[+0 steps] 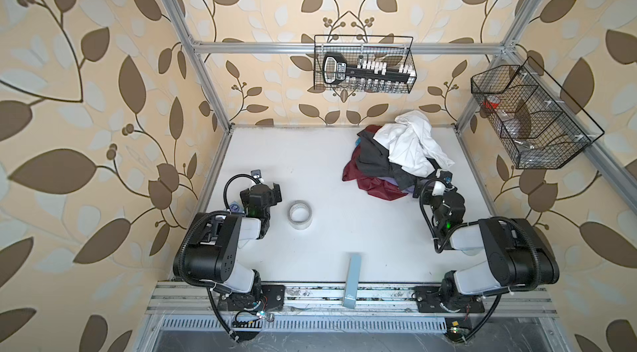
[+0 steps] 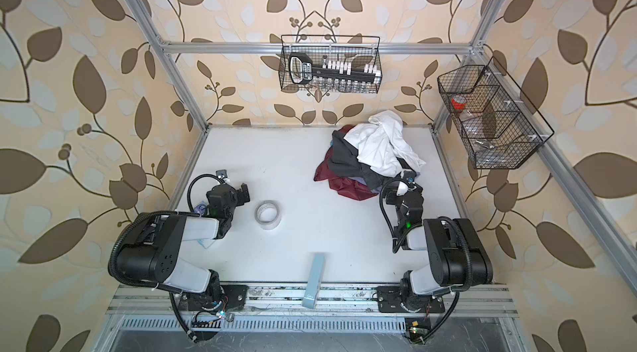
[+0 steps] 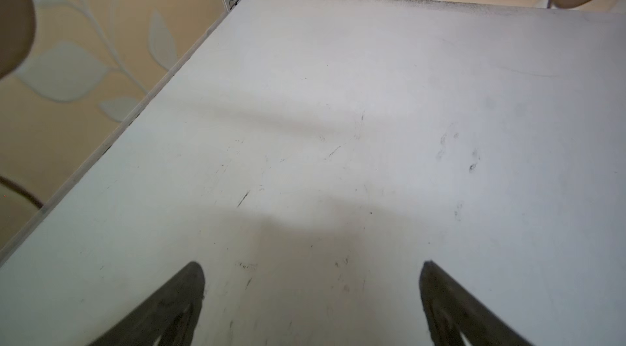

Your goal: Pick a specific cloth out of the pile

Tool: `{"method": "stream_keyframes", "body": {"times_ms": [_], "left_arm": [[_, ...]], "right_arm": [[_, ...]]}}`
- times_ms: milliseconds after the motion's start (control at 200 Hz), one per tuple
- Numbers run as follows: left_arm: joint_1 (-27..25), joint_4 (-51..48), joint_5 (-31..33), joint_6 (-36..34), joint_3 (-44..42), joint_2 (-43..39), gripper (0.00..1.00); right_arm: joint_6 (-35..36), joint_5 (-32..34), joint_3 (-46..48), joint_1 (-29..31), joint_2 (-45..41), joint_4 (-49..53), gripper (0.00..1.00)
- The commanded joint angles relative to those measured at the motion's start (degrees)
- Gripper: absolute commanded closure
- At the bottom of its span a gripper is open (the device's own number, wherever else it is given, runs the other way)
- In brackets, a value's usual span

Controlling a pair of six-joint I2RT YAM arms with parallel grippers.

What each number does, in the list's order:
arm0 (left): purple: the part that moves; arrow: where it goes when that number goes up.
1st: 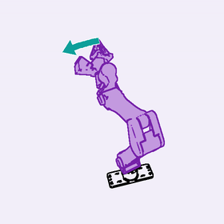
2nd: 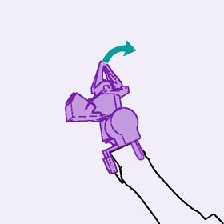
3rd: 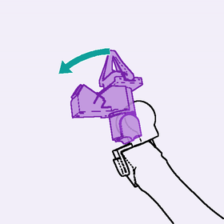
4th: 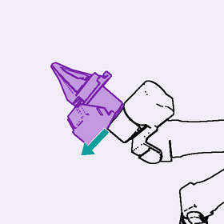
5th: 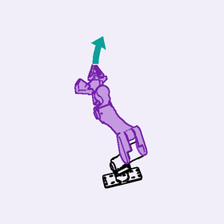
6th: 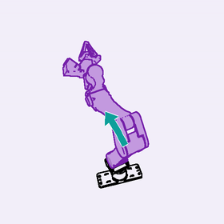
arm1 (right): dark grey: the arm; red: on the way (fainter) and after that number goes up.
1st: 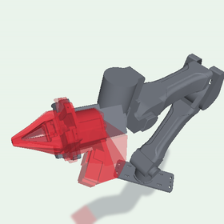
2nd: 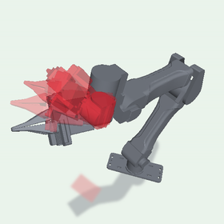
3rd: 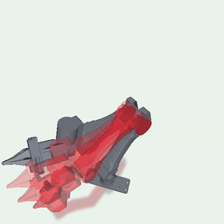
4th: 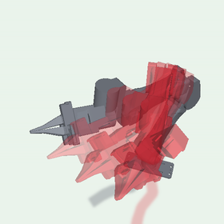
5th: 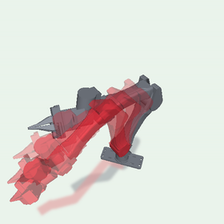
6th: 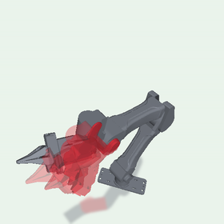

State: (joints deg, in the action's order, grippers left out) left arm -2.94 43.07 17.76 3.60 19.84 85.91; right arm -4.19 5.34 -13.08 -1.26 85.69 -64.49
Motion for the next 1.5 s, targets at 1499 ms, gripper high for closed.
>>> {"method": "stream_keyframes", "body": {"times_ms": [1499], "left_arm": [[0.1,-31.5,-13.3,5.0,3.9,-31.9,0.01]], "right_arm": [[-1.5,-3.9,-31.0,11.0,-12.4,68.4,0.07]]}}
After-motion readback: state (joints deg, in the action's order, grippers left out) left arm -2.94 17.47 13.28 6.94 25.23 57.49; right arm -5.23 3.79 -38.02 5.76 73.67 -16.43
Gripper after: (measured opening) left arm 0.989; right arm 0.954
